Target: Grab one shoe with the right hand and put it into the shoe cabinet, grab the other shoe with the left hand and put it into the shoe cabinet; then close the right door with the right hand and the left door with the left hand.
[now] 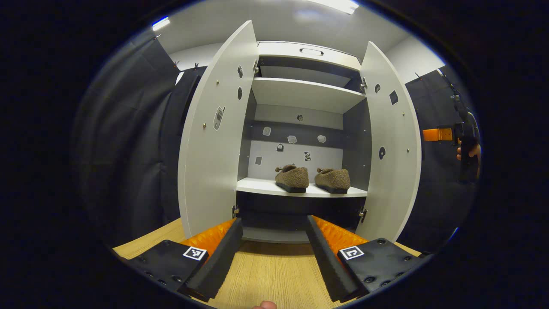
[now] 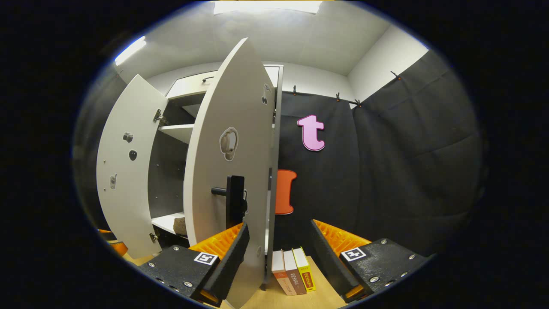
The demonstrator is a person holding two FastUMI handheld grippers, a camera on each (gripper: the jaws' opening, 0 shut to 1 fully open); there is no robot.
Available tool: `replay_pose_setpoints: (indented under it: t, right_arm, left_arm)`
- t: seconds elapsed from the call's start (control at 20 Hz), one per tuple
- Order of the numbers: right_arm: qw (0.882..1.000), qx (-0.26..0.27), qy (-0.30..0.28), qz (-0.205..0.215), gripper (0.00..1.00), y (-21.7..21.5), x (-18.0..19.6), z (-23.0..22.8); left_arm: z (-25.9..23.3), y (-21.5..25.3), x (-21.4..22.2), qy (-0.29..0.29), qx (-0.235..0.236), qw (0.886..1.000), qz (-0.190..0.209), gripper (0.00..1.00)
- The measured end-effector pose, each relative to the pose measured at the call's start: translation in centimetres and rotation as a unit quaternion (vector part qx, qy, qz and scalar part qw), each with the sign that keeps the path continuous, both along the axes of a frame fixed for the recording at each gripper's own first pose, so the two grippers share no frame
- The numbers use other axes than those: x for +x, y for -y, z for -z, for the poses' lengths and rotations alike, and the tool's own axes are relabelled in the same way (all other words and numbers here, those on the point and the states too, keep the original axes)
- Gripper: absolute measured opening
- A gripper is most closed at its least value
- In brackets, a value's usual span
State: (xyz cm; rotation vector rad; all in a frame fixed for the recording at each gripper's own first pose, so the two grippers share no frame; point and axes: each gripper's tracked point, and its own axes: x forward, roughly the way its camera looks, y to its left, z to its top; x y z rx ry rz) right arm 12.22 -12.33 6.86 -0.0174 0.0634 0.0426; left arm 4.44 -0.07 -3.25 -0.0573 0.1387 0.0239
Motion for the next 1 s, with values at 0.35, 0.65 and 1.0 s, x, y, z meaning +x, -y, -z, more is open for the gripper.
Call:
replay_pose_setpoints:
  t: [0.35,0.65,1.0]
  right_arm:
    - [0.999,0.014,0.001,-0.047,0.97,-6.1,0.9,0.8]
    - [0.996,0.005,0.005,-0.091,0.97,-11.6,2.4,1.4]
    - [0.994,0.007,-0.011,-0.107,0.94,-15.2,4.8,3.5]
  left_arm:
    - [0.1,-1.4,0.0,0.001,0.001,1.000,-0.005,0.97]
    - [0.3,-2.5,-0.3,-0.002,-0.002,1.000,-0.017,0.96]
    - [0.2,-3.8,-0.9,-0.001,-0.004,1.000,-0.030,0.97]
